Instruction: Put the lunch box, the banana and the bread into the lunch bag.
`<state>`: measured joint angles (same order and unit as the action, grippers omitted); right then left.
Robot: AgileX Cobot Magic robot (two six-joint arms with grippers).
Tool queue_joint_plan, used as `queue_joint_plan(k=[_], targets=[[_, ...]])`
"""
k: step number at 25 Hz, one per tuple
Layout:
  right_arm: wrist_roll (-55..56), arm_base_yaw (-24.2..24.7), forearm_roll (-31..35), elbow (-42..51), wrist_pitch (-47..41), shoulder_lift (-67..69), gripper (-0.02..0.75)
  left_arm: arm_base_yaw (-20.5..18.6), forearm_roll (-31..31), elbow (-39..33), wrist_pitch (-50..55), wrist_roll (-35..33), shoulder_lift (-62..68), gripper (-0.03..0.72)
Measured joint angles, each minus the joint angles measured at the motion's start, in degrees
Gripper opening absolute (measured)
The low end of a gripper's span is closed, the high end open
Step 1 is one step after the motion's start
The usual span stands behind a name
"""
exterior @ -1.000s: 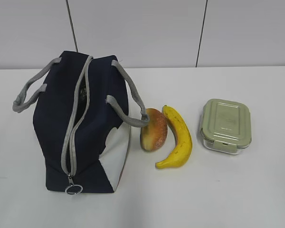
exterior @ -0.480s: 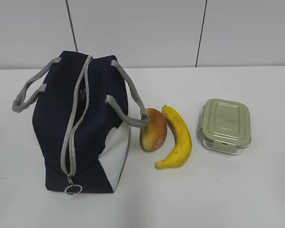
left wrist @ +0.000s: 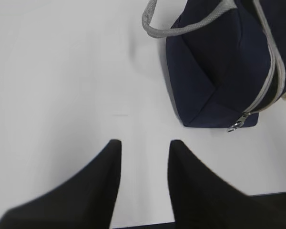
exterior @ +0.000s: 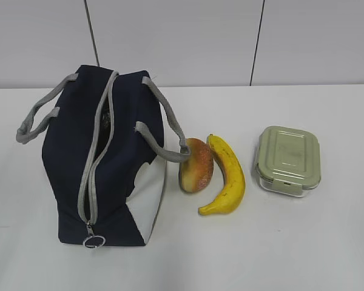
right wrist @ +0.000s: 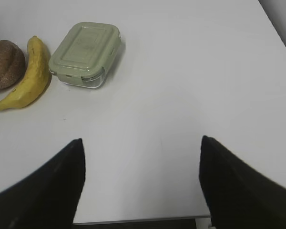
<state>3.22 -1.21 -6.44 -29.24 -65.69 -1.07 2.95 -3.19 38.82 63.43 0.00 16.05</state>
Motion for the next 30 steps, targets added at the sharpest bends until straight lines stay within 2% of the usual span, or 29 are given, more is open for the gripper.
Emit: queue_joint_plan(k=[7,15,20,23,30], targets=[[0.0,0.0,0.0,0.0,0.0,0.0,0.551,0.0,-1.6,14.6,3.2,0.0,21.2,0.255],[0.0,0.0,0.0,0.0,0.0,0.0,0.551,0.0,-10.1,28.9,5.1,0.0,43.1,0.260],[0.0,0.0,0.0,0.0,0.0,0.0,0.551,0.3,-12.3,35.3,5.3,0.0,55.1,0.331],[0.0,0.0,0.0,0.0,0.0,0.0,0.551,1.7,-12.4,39.5,5.6,0.0,61.1,0.358],[0.0,0.0,0.0,0.0,0.0,0.0,0.551,8.6,-11.8,51.2,7.6,0.6,73.7,0.368]])
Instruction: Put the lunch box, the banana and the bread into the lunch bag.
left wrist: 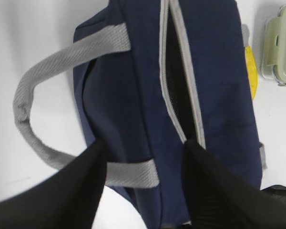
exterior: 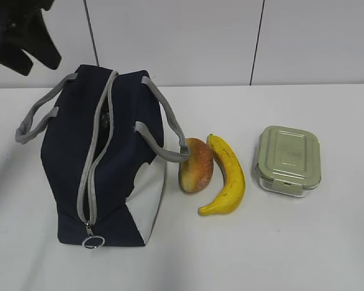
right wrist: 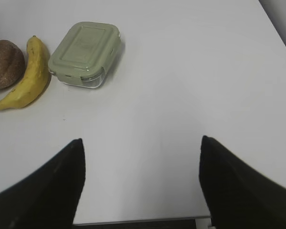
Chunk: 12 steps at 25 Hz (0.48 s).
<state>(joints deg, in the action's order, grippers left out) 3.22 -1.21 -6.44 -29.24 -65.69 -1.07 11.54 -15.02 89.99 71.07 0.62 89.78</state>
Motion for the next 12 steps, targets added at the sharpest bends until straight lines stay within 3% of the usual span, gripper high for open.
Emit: queue_joint_plan(k=[5,12], targets=[[0.0,0.0,0.0,0.0,0.0,0.0,0.551,3.4,2.6,4.8,0.1,1.9,5.4,0.387],[0.0,0.0,0.0,0.0,0.0,0.0,0.551,4.4,6.1,5.2,0.1,5.4,9.3,0.393]])
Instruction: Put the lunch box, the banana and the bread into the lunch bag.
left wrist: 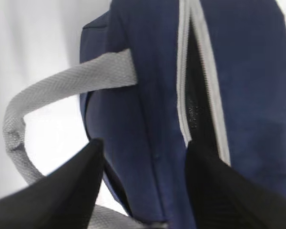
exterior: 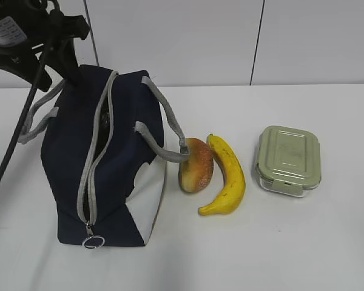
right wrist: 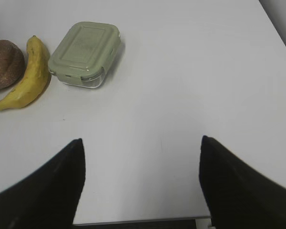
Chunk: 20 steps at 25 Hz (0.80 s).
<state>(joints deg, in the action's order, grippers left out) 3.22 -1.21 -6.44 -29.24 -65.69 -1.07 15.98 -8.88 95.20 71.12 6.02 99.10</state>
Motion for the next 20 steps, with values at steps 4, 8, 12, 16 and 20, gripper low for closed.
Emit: queue_joint_plan(k=[4,8,12,16,20], targets=[[0.0,0.0,0.0,0.0,0.0,0.0,0.551,0.0,1.4,0.1,0.0,0.7,0.2,0.393],[0.0,0.0,0.0,0.0,0.0,0.0,0.551,0.0,1.2,0.1,-0.1,0.7,1.1,0.402],[0.0,0.0,0.0,0.0,0.0,0.0,0.551,0.0,0.8,0.1,-0.1,0.7,2.8,0.403],[0.0,0.0,0.0,0.0,0.0,0.0,0.551,0.0,0.7,0.2,-0.1,0.7,4.3,0.403],[0.0,0.0,0.0,0.0,0.0,0.0,0.551,0.0,0.7,0.2,-0.2,0.7,4.8,0.395]])
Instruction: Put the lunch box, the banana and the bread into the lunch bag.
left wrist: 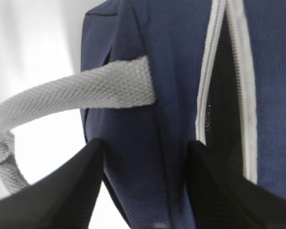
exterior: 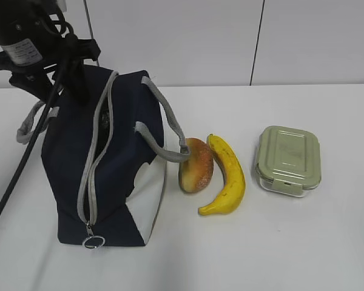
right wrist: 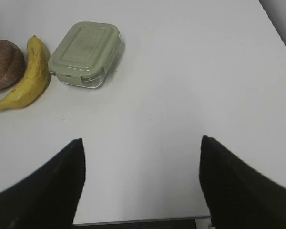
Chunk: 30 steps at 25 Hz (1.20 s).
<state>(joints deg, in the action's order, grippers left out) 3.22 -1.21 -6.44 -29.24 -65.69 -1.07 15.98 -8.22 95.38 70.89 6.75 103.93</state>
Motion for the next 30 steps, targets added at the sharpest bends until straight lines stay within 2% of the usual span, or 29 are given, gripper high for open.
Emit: queue_joint_plan(k=[2,7,9,12,30], targets=[[0.0,0.0,0.0,0.0,0.0,0.0,0.551,0.0,0.0,0.0,0.0,-0.3,0.0,0.351],[0.0,0.0,0.0,0.0,0.0,0.0,0.551,0.0,0.0,0.0,0.0,-2.0,0.0,0.102],[0.0,0.0,0.0,0.0,0.0,0.0,0.551,0.0,0.0,0.0,0.0,-2.0,0.0,0.046],[0.0,0.0,0.0,0.0,0.0,0.0,0.551,0.0,0.0,0.0,0.0,-2.0,0.0,0.025],[0.0,0.0,0.0,0.0,0.0,0.0,0.551,0.0,-0.2,0.0,-0.1,-2.2,0.0,0.018]])
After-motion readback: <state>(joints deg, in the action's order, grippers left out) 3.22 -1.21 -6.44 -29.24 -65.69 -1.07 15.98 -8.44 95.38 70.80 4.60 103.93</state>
